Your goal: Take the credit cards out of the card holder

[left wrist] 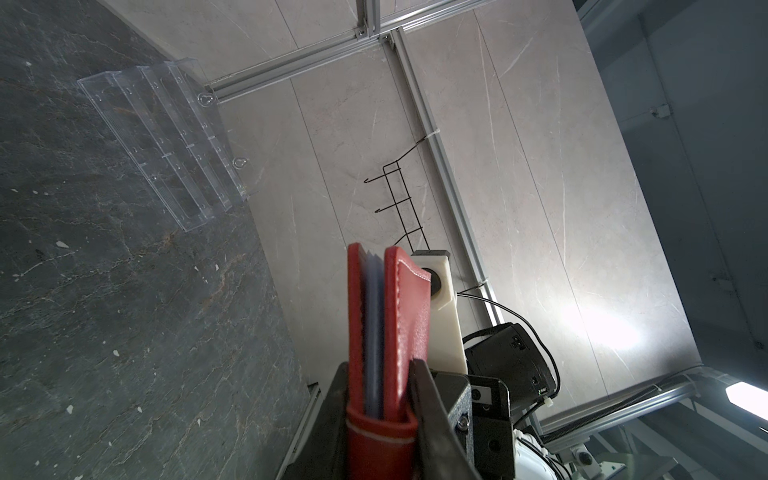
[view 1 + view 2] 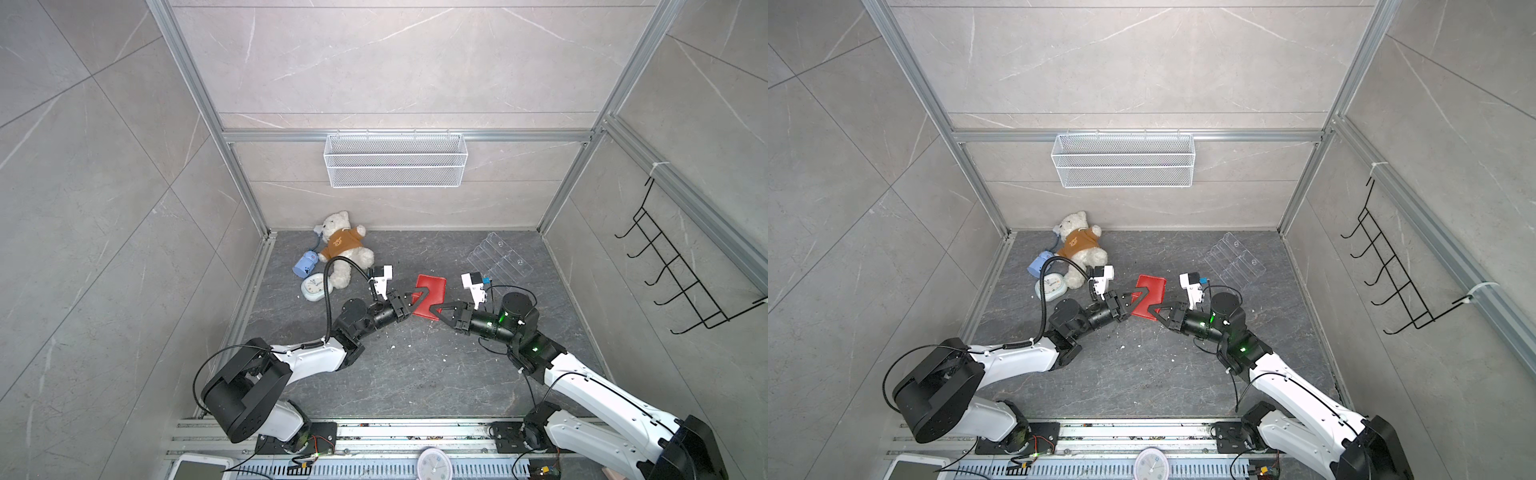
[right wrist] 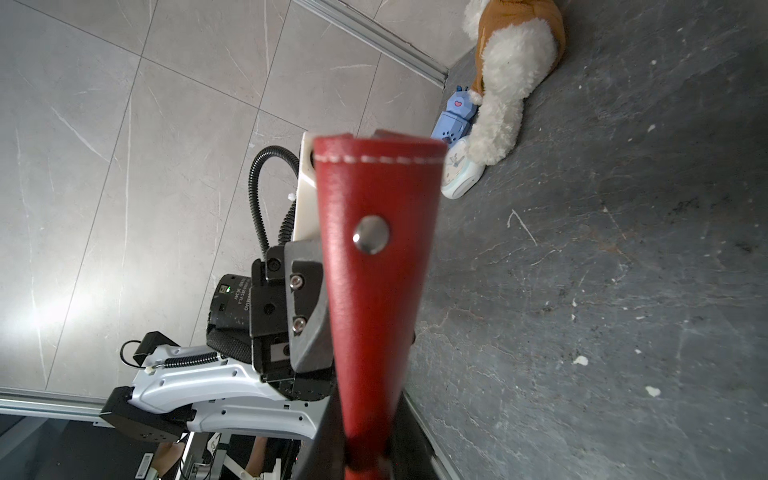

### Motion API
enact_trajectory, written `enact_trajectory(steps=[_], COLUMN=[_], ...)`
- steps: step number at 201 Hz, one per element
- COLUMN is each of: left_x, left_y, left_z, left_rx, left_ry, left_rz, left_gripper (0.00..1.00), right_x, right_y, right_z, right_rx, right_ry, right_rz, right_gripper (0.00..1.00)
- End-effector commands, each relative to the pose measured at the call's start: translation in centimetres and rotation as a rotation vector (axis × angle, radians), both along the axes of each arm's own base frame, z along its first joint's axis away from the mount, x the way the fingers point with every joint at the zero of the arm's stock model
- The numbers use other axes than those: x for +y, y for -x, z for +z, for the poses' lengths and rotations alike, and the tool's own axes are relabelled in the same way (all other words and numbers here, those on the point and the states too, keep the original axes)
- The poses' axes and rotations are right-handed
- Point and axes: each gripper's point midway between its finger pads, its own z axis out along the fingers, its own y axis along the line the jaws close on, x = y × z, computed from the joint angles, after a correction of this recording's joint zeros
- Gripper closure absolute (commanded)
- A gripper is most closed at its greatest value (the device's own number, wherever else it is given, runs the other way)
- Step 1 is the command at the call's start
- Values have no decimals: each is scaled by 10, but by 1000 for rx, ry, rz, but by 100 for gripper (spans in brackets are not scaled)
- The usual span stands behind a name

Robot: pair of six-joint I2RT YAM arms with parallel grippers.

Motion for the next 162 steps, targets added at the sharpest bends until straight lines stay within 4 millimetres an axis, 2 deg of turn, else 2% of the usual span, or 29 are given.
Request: enact_trajectory(steps=[1, 10, 23, 39, 46, 66, 90, 122, 162], left_x=[1, 2, 5, 12, 15, 22, 30, 24, 20], left_y=[2, 1, 0, -1, 0, 1, 5, 10, 13], left_z=[26, 24, 21, 19, 19, 21, 22, 25, 32], left_rx=[-58, -54, -43, -36, -35, -38, -4, 80, 173], left_ry=[73, 71, 62, 35, 13, -86, -211, -278, -330], left_rz=[2, 6, 20, 50, 65, 104, 121, 67, 31], left_gripper=[93, 80, 53, 35, 30, 24, 22, 22, 22], right_x=[-1, -5, -13, -32, -42, -73, -99, -104, -87], right_y=[3, 3, 4, 4, 2, -1, -10, -15, -11], right_z=[5, 5, 4, -2, -4, -13, -11, -3, -2], right_rx=[-45, -57, -79, -112, -137, -170, -233, -382, -631], right_ry=[55, 92, 164, 327, 405, 623, 816, 976, 1166], right_rz=[11, -1, -21, -74, -104, -175, -241, -261, -226], right_gripper=[100, 100, 100, 100, 100, 100, 100, 100, 100])
